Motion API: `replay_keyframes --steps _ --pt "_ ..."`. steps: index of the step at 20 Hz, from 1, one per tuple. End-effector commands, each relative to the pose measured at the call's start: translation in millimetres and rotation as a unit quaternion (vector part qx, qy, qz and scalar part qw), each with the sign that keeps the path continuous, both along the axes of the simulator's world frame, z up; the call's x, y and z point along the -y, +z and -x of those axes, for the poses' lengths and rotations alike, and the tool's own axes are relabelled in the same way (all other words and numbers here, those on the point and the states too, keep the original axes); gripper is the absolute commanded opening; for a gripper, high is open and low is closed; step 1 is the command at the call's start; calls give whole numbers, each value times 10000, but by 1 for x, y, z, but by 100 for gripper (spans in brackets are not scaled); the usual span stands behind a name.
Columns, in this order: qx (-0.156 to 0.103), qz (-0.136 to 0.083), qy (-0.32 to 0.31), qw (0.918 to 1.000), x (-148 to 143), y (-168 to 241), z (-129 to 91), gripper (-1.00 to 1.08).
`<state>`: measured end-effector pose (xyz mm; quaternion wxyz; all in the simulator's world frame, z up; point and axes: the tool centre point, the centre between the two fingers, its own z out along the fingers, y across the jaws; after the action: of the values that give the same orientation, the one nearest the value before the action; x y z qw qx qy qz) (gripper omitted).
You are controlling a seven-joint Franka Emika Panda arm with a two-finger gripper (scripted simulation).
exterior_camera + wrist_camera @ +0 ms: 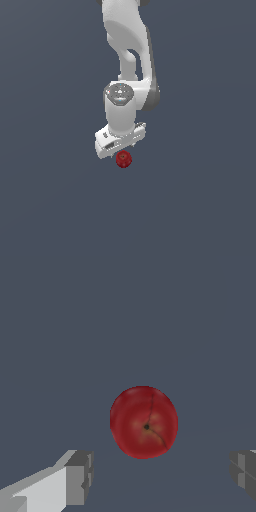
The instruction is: Pick up the object and move it to a goal position.
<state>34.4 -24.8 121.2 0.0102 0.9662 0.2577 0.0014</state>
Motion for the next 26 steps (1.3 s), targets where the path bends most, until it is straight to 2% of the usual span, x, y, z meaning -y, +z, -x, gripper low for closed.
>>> replay_keyframes --steps 1,11,18,26 --pt "-16 -25 274 9996 -2 -8 -2 100" --pt "-47 -87 839 9964 -5 -24 -5 100" --pt "-50 -89 848 9963 -5 -28 -5 100" --pt "-49 -91 868 9962 -5 -66 -3 100"
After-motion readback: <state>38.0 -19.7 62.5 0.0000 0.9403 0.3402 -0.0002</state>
